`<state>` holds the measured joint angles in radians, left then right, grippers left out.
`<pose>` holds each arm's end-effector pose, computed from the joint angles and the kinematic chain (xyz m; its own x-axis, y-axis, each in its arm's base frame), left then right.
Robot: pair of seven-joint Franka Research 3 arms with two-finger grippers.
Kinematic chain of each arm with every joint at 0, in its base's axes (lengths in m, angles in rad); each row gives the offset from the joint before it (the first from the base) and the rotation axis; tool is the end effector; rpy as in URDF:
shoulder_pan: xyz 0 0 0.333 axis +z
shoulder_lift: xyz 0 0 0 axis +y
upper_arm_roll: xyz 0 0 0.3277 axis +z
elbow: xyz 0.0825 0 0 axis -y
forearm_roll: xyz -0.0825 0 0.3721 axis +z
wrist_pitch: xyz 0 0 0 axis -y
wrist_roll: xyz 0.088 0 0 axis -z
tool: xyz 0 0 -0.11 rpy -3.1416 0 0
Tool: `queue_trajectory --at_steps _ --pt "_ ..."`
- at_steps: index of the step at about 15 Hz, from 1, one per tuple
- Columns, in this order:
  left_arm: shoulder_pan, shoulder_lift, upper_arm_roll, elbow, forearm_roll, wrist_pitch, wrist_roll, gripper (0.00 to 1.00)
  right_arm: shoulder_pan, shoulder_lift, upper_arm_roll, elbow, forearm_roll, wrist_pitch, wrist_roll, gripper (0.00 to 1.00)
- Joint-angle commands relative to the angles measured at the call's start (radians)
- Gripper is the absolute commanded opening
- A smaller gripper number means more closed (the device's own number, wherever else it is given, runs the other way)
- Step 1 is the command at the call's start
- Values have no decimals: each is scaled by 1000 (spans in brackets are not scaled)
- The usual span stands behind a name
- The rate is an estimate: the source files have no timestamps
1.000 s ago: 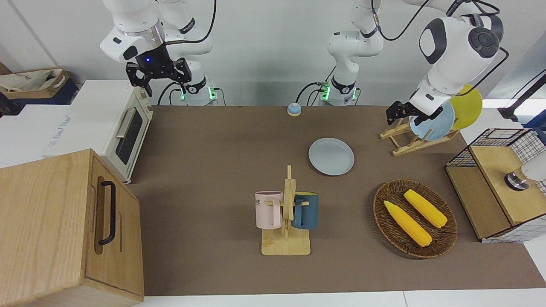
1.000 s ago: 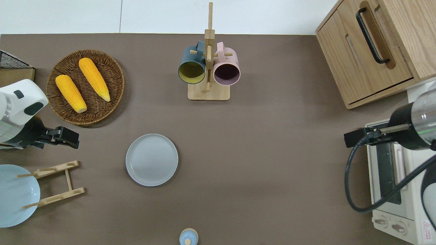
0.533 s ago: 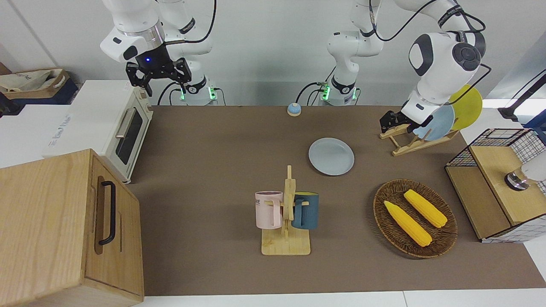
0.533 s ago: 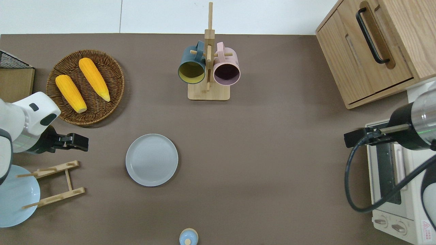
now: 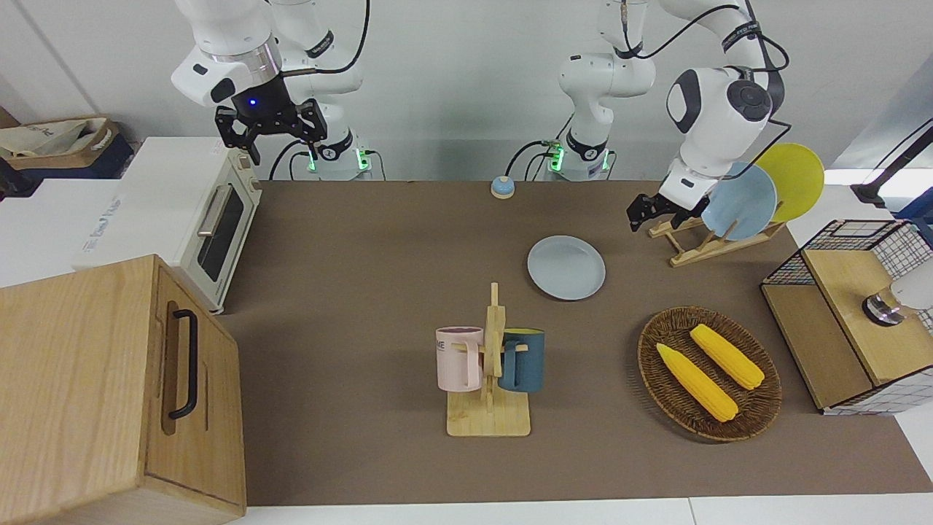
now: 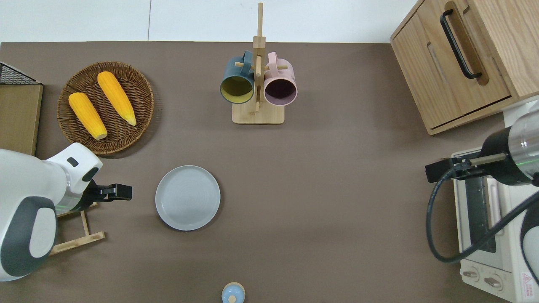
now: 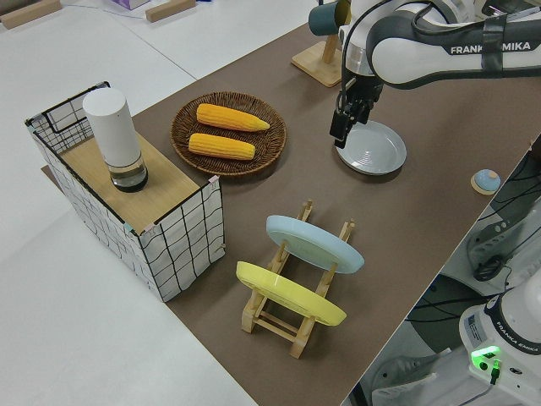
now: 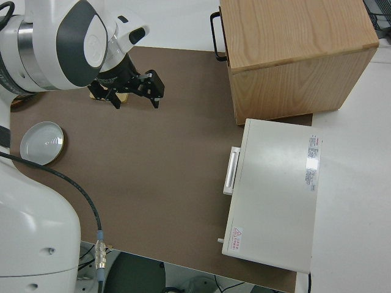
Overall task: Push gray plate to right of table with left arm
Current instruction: 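Move the left gripper toward the gray plate's edge nearest the robot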
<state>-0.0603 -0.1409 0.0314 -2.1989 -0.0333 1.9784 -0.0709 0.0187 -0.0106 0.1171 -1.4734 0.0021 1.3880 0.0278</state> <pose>0.4818 -0.0158 0.4511 0.9951 0.0546 -0.0820 0.0570 -0.9980 0.0281 0.5147 0.0710 0.6674 0.9914 0.1077 -0.0748 0.1081 -0.9941 0.0012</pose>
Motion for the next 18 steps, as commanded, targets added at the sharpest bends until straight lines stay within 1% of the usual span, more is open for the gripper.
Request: queue_trajectory --at_steps 1,3,7,11,14,16,18 --pt "-6 -62 -25 -143 -11 127 -52 995 -20 -6 15 4 10 -12 1 983" --pt "-6 -66 -37 -185 -13 177 -87 995 -20 -6 15 4 10 -12 0 983" --pt "-6 -65 -65 -243 -14 267 -101 995 -20 -6 13 4 10 -14 0 983" --pt "-6 -60 -71 -320 -30 384 -116 995 -20 -6 15 4 10 -12 1 983" --pt "-6 -46 -88 -338 -33 425 -118 993 -20 -6 15 4 10 -12 0 983" --pt "-6 -32 -91 -351 -48 459 -128 993 -20 -6 13 4 10 -14 0 983" --pt "-6 -11 -116 -367 -60 502 -156 993 -20 -6 15 4 10 -12 1 983"
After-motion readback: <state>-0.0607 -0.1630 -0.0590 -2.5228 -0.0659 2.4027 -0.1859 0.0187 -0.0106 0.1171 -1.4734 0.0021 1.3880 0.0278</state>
